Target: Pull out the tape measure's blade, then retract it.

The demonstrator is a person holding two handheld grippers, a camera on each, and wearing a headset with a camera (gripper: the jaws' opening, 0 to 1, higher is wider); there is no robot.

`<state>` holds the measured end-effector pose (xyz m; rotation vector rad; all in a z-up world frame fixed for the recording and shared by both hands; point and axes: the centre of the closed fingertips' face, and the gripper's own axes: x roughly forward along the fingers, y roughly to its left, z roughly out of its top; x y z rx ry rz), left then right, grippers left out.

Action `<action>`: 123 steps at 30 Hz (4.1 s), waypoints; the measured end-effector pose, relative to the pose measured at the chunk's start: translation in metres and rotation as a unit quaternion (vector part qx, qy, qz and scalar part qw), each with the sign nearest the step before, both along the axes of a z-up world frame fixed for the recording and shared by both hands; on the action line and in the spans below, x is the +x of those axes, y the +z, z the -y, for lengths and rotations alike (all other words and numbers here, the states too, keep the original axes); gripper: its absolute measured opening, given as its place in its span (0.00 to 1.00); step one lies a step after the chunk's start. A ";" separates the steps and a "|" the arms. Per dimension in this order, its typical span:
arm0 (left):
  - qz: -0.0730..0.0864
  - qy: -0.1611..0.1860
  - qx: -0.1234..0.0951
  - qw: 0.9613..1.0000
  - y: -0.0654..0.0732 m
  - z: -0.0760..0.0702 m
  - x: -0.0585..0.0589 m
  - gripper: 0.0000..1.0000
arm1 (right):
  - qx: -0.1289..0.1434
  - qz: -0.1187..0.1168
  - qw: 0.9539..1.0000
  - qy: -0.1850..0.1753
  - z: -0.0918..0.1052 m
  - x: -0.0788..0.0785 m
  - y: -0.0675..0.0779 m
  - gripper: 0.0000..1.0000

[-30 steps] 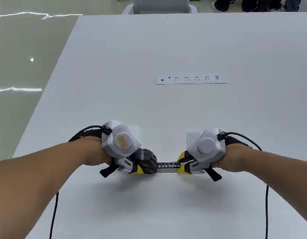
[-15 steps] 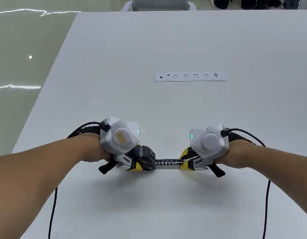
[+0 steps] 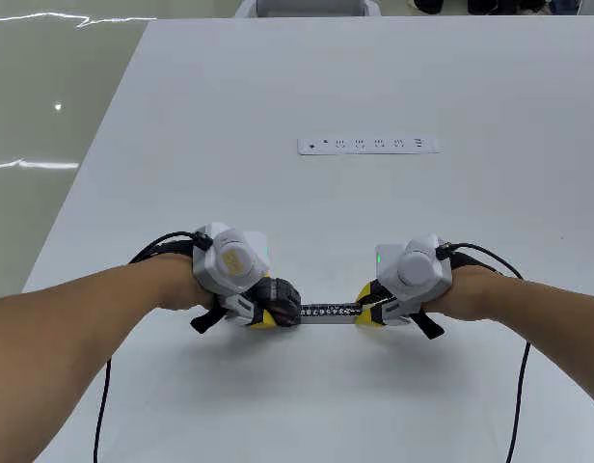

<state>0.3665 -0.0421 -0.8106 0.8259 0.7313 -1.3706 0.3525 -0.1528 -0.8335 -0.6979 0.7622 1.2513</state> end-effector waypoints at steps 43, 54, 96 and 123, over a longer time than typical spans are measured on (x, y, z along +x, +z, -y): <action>-0.005 0.006 -0.002 1.000 -0.002 -0.001 0.000 0.33 | -0.008 0.000 1.000 -0.009 0.035 -0.005 0.001 0.13; -0.004 0.006 -0.003 1.000 -0.002 0.000 0.001 0.33 | -0.011 -0.002 1.000 -0.007 0.038 -0.006 0.001 0.13; -0.002 0.012 -0.010 1.000 -0.001 0.000 0.002 0.33 | -0.026 -0.004 1.000 -0.010 0.065 -0.005 0.000 0.13; -0.006 0.017 -0.008 1.000 -0.002 0.000 0.001 0.33 | -0.034 -0.006 0.999 -0.015 0.084 -0.007 0.000 0.13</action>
